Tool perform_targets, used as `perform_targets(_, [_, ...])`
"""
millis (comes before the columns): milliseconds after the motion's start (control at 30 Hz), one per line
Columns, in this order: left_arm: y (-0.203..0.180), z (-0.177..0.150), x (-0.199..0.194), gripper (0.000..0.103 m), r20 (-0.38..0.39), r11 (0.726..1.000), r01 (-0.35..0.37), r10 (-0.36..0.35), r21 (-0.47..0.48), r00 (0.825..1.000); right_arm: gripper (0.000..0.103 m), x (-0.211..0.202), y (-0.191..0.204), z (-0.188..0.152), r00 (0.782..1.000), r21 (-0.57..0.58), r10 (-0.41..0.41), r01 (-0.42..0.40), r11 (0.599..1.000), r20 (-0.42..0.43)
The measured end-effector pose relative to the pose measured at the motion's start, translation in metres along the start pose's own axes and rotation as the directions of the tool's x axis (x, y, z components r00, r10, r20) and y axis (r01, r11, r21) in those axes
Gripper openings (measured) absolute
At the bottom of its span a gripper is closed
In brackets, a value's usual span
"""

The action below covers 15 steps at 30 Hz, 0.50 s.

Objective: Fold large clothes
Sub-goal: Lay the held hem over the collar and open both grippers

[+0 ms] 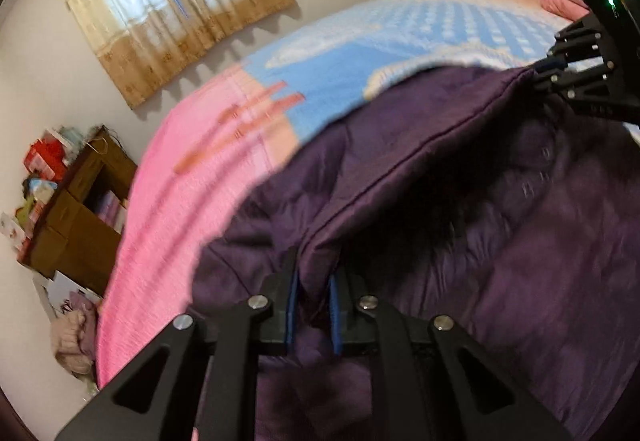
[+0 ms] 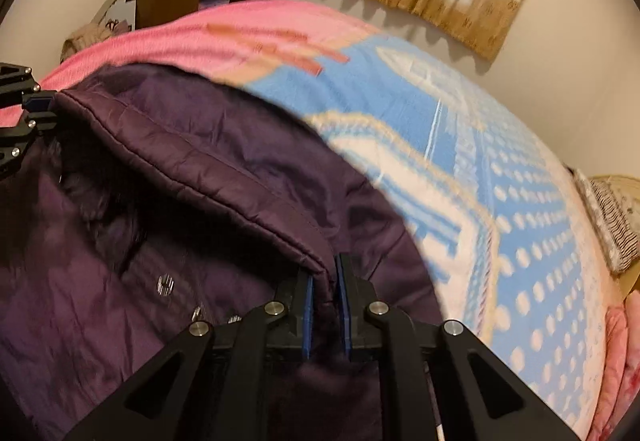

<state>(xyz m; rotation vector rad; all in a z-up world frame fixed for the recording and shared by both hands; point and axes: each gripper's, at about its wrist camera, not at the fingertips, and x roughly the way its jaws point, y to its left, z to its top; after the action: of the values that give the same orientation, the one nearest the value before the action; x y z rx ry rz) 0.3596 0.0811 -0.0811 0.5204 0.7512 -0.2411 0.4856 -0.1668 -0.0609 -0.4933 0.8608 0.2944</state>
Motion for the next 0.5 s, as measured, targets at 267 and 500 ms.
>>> perform_targets(267, [-0.008,-0.014,0.003,0.013,-0.006,0.999,0.037,-0.037,0.01,0.999,0.01,-0.002,0.016,-0.02,0.998,-0.083,0.007,-0.012,0.996,-0.065])
perform_targets(500, [-0.012,-0.017,0.003,0.013,0.005,0.999,0.033,-0.033,0.017,0.999,0.034,-0.014,0.012,-0.01,0.978,-0.119,-0.03,0.005,0.993,-0.207])
